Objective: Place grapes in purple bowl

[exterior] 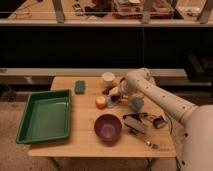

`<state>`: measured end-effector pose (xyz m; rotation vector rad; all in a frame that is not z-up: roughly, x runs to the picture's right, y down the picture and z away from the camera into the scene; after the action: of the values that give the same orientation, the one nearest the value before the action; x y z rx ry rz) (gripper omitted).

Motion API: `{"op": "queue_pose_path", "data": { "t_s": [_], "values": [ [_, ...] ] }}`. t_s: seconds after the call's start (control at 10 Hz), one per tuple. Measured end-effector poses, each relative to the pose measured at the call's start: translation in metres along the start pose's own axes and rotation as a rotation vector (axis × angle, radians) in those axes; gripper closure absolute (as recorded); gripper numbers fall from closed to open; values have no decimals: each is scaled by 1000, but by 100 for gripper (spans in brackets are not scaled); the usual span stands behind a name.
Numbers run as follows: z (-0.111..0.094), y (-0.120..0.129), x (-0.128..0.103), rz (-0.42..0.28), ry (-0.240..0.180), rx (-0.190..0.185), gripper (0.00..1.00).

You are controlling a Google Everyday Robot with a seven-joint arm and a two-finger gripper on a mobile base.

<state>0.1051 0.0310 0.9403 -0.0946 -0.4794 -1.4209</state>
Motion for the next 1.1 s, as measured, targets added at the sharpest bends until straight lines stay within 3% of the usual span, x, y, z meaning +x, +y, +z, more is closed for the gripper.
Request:
{"op": "queue_pose_path", "data": {
  "t_s": [0.5, 0.8, 1.0, 1.1],
  "values": [
    [11, -17, 21, -97, 16, -25, 20],
    [17, -22, 26, -114, 14, -26, 20],
    [22, -30, 26, -126, 8, -12, 30],
    [25, -35, 24, -131, 3, -2, 42]
  ]
}}
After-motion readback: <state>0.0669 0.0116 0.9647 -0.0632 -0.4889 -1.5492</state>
